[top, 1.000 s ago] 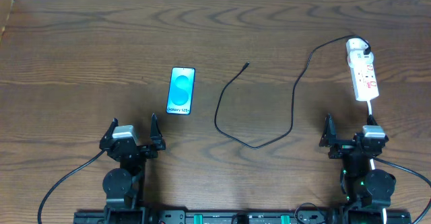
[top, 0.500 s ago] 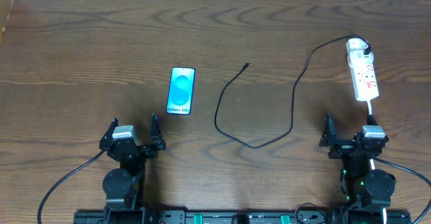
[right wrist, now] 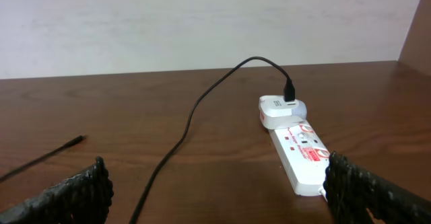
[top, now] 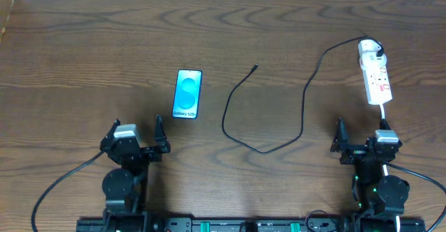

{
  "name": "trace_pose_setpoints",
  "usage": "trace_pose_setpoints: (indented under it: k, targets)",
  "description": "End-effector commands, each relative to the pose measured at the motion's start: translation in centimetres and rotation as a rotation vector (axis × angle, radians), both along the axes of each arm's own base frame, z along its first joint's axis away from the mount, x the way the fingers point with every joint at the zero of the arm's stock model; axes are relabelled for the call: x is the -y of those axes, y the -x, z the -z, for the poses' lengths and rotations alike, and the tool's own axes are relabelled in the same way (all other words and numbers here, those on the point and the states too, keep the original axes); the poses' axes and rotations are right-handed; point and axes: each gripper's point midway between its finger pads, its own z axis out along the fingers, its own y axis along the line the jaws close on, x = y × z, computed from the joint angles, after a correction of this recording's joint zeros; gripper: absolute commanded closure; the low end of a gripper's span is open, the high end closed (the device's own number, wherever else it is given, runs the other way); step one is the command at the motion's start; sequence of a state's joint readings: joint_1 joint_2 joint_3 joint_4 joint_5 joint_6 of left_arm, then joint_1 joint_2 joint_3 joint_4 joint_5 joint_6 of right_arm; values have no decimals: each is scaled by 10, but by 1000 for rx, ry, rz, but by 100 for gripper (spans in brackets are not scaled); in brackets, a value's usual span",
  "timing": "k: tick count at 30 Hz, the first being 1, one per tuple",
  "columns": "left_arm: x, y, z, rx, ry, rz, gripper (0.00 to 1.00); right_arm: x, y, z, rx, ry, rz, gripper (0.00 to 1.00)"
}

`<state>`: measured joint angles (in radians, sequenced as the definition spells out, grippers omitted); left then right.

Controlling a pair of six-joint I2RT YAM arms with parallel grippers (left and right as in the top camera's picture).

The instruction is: Plug charger to phone and switch on socket

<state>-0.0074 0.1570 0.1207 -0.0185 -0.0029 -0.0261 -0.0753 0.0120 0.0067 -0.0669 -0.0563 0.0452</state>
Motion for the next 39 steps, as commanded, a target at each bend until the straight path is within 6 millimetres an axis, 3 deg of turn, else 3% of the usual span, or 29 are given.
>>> trace_pose_setpoints:
  k: [1, 17, 24, 39]
  targets:
    - [0, -4, -20, 5, 5, -1, 2, -3, 0, 0, 1, -13, -11, 1]
    - [3, -46, -52, -123, 8, 18, 2, -2, 0, 0, 1, -14, -10, 1]
    - [26, -66, -54, -227, 41, 147, 2, -3, 0, 0, 1, -13, -11, 1]
    - [50, -94, -70, -450, 43, 213, 2, -3, 0, 0, 1, -13, -11, 1]
